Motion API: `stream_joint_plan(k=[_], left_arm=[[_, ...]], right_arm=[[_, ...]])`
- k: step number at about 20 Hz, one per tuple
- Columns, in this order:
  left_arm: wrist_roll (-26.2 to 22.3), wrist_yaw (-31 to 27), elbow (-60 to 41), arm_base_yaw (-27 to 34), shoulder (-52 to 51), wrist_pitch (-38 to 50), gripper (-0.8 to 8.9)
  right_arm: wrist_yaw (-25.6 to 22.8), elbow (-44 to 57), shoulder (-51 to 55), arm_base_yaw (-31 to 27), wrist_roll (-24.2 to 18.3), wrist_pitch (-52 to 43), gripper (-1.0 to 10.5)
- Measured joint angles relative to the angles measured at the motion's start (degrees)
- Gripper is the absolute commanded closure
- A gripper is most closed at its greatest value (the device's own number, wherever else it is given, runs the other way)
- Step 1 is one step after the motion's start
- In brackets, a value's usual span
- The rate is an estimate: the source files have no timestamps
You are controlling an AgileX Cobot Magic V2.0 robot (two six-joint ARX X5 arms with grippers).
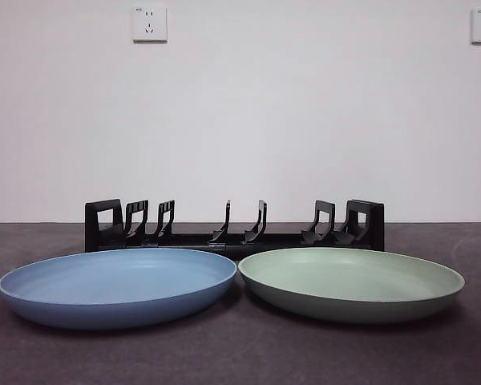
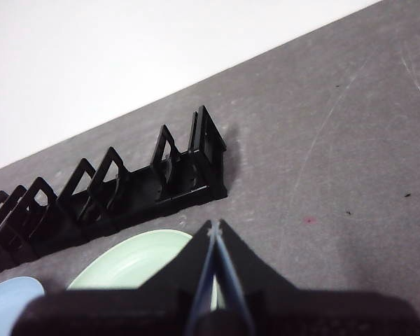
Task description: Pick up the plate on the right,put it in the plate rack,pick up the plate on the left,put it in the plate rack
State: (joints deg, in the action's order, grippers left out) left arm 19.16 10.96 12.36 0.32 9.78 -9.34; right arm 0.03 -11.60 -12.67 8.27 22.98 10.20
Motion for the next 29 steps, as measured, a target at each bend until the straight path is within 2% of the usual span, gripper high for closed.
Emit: stream_joint_plan(k=[4, 12, 14, 16, 17, 18, 19, 22, 25, 29], left_arm=[[0.17, 1.22, 4.26, 0.00, 6.25, -0.02, 8.20], [-0.63, 11.10, 13.25, 0.00, 21.22, -0.02, 8.12], [-1.31, 13.00, 15.43, 0.00, 24.87, 0.02, 7.55], [-1.64, 13.42, 17.42, 0.00, 28.83, 0.00, 5.96], [-1.81, 13.42, 18.38, 0.00, 30.86, -0.02, 5.57], [-2.01, 13.42, 19.06, -0.13, 32.28, 0.15, 5.57], [-2.05, 13.40, 19.52, -0.48, 33.40, 0.33, 5.57], [-2.80, 13.40, 20.74, -2.86, 36.83, 0.35, 5.57], [-5.49, 12.59, 22.62, -7.17, 40.44, -1.29, 5.57], [-9.11, 9.09, 26.16, -13.77, 44.81, -3.37, 5.57]], right_arm=[[1.90, -5.25, -7.78, 0.02, 0.24, 1.60, 9.6], [9.05, -15.10, -25.29, 0.02, -0.26, 4.17, 9.5], [10.29, -16.87, -29.48, 0.00, -1.25, 4.37, 9.4], [11.96, -18.78, -33.59, 0.00, -2.54, 4.39, 9.0], [12.09, -20.09, -36.06, 0.00, -3.37, 4.52, 7.8], [12.33, -21.16, -37.94, 0.00, -3.89, 4.74, 6.5], [13.05, -21.99, -39.56, 0.00, -4.20, 4.79, 6.2], [13.51, -24.22, -44.35, 0.00, -4.55, 6.12, 6.4], [14.45, -25.70, -50.10, 0.00, -4.57, 7.76, 6.4], [16.50, -26.23, -58.73, 0.00, -4.61, 7.89, 6.4]])
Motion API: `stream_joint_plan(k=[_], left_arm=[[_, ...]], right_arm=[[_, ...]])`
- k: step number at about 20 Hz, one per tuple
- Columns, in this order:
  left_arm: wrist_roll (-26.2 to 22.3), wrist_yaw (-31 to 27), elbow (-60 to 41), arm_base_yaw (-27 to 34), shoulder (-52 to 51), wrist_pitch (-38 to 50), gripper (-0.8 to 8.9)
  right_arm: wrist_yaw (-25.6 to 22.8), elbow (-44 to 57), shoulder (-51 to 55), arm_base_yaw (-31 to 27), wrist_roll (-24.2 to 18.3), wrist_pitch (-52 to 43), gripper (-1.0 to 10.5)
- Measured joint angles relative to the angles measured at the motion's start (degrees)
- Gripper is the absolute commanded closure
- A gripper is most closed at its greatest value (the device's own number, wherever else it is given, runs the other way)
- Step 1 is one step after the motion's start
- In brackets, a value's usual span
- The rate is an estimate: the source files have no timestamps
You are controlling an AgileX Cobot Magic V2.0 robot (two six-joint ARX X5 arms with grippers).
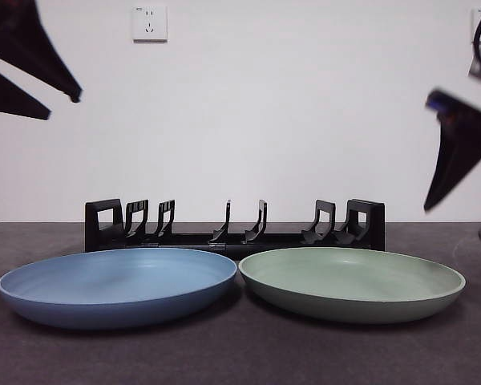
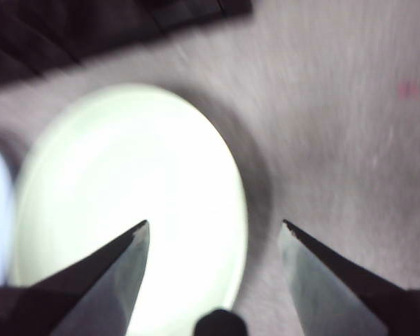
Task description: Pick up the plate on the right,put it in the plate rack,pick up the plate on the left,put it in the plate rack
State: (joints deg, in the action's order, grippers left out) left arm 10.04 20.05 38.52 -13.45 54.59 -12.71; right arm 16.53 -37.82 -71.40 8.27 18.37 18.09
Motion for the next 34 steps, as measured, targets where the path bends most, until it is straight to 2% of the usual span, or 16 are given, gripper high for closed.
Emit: stream_joint_plan(k=[3, 5, 6, 11, 15, 20, 24, 30, 34], left_arm=[[-2.14, -2.47, 1.88, -4.11, 2.12, -0.74, 5.57], [-2.97, -3.63, 1.97, -6.08, 2.75, -0.74, 5.58], [-3.10, -4.33, 1.97, -6.78, 3.06, -0.76, 5.57], [-3.30, -4.87, 1.97, -7.80, 3.43, -0.83, 5.58], [-3.43, -4.90, 1.97, -8.11, 3.43, -1.05, 5.57], [-4.42, -4.96, 1.99, -8.87, 3.43, -2.56, 5.57], [-8.61, -4.94, 1.97, -11.82, 3.43, -2.95, 5.57], [-15.91, -4.94, 1.99, -17.77, 3.43, -1.01, 5.58], [-24.81, -5.03, 1.99, -22.56, 3.43, 1.20, 5.59]], right_arm=[[0.02, 0.00, -5.73, 0.00, -0.33, 0.04, 6.4], [2.27, 0.00, -8.28, -0.04, -0.55, -0.59, 7.2], [3.87, 0.00, -9.35, -0.04, -0.79, -1.27, 7.3], [4.46, -0.04, -12.09, 0.00, -1.07, -2.10, 7.4], [4.22, -0.31, -13.33, -0.04, -1.07, -2.62, 9.7], [4.28, -0.35, -13.55, 0.00, -0.85, -3.21, 9.6], [4.28, -1.22, -12.76, 0.00, 0.04, -2.40, 9.6], [3.63, -5.55, -10.08, 0.00, 0.04, 5.75, 9.6], [3.65, -11.41, -9.62, -0.02, 0.02, 12.17, 9.6]])
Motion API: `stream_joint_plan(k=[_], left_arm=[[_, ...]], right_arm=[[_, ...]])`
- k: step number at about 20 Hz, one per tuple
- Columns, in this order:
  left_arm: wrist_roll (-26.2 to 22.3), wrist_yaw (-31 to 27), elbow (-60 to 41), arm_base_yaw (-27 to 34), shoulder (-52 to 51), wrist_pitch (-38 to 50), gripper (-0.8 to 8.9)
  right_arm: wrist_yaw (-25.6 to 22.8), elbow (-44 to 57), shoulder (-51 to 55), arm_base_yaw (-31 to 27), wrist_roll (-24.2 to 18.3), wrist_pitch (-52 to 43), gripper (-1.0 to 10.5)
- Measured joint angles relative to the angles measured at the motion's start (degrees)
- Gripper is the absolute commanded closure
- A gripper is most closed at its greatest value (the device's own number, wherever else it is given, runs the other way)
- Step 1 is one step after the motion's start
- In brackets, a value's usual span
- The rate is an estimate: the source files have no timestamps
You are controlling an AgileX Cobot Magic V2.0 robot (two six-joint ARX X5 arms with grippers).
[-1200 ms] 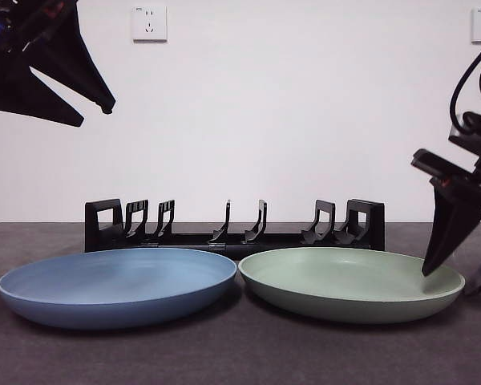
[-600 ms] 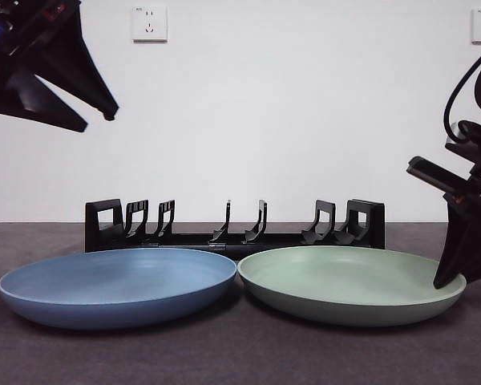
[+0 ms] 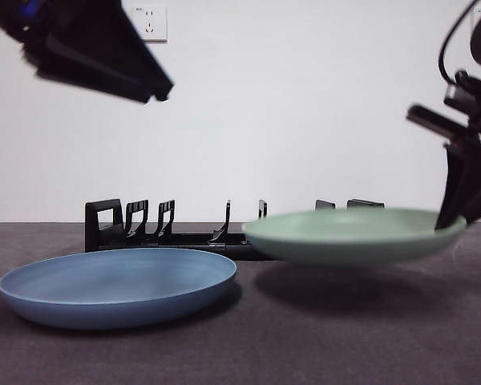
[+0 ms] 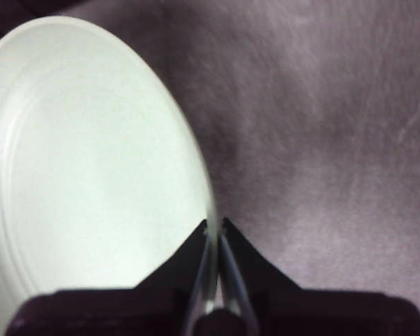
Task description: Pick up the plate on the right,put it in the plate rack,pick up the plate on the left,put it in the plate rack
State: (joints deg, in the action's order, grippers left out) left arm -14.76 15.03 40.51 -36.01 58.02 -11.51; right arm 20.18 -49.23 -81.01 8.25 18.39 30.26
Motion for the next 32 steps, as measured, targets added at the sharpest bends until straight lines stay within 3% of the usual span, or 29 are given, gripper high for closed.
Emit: stream_joint_plan(k=[3, 9, 13, 28, 32], left_arm=[[-6.56, -2.64, 0.07, -3.76, 0.00, -0.04, 5.58], [-17.81, -13.64, 2.99, -10.23, 0.07, -0.20, 5.57], [-24.22, -17.07, 5.22, -12.66, 1.18, -0.20, 5.57], [-37.75, -20.63, 8.24, -20.46, 13.68, -3.87, 5.57], [-39.80, -20.90, 8.24, -20.59, 16.09, -3.80, 5.67]], right_arm=[[0.04, -3.37, 0.00, 0.00, -0.02, 3.54, 9.6], [0.44, -9.44, 0.00, 0.20, -0.94, 9.81, 9.6], [0.46, -12.44, 0.00, 0.98, -1.36, 12.17, 9.6], [3.78, -14.73, 0.00, 4.42, -1.95, 14.34, 9.6], [6.93, -14.73, 0.00, 4.48, -2.38, 14.58, 9.6]])
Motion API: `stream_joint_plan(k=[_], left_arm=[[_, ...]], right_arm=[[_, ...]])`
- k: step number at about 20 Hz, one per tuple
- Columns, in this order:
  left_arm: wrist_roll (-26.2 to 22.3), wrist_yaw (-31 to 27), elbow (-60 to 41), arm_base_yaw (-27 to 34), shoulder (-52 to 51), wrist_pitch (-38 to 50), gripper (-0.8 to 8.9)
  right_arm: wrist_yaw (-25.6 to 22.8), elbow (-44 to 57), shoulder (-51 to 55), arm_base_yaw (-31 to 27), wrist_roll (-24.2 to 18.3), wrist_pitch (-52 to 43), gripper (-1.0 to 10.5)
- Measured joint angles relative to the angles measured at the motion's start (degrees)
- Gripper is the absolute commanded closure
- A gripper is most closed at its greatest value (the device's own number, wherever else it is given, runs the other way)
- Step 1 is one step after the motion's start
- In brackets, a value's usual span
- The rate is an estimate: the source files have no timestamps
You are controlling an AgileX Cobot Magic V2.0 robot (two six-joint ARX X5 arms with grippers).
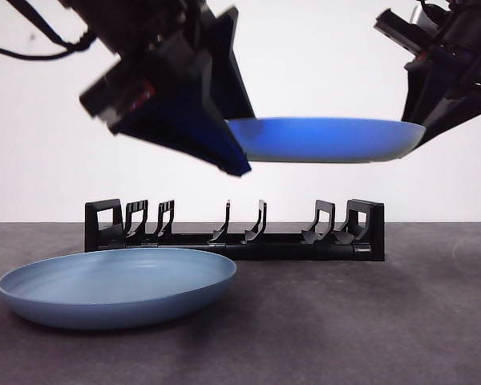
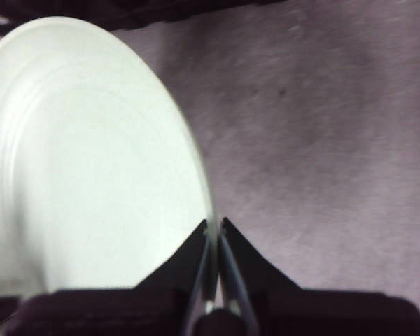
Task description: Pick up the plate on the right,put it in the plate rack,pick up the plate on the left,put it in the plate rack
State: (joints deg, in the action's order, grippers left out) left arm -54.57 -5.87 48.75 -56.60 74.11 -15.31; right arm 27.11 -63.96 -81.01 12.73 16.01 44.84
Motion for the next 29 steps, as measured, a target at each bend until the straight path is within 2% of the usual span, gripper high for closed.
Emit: stream_joint_plan(k=[1, 2, 5, 11, 13, 17, 19, 22, 26, 29], left_arm=[[-0.31, 0.00, 0.00, 0.00, 0.37, 0.17, 5.72], [-0.42, -0.02, 0.00, 0.00, 0.59, 0.37, 6.21], [-0.81, -0.02, 0.00, 0.00, 0.79, 0.85, 8.37], [-2.32, 0.61, 0.09, -0.11, 0.96, 1.22, 8.22], [-2.95, 0.66, 0.09, -0.48, 1.18, 1.25, 8.22], [-1.84, 0.31, 0.09, -0.42, 1.16, 1.46, 8.22], [-0.61, 0.13, 0.09, -0.13, 1.16, 1.46, 8.22], [2.19, 0.02, 0.09, -0.04, 1.16, 1.44, 8.22], [5.73, 0.00, 0.09, 0.02, 1.16, 2.10, 8.22], [13.09, 0.42, 0.09, 2.38, 1.16, 8.94, 8.22]], right_arm=[[0.33, 0.00, 0.00, 0.04, -0.20, 0.04, 9.6], [0.42, 0.00, 0.00, 0.07, -0.37, 0.09, 9.6], [0.61, 0.00, 0.00, 0.07, -0.70, 0.11, 9.6], [1.29, -0.11, 0.00, 0.11, -2.54, -0.52, 9.4], [0.87, -0.15, 0.00, 0.37, -3.39, -0.83, 8.6], [1.18, -0.20, 0.04, 0.33, -3.39, -4.37, 5.4], [0.85, -0.20, 0.15, 0.26, -3.37, -5.70, 4.6], [-0.50, -0.20, 1.44, 0.02, -2.80, -11.54, 4.6], [-0.52, -0.20, 7.15, 0.00, 0.04, -24.11, 4.7], [-0.52, -0.22, 12.52, 0.00, 1.66, -31.04, 4.7]])
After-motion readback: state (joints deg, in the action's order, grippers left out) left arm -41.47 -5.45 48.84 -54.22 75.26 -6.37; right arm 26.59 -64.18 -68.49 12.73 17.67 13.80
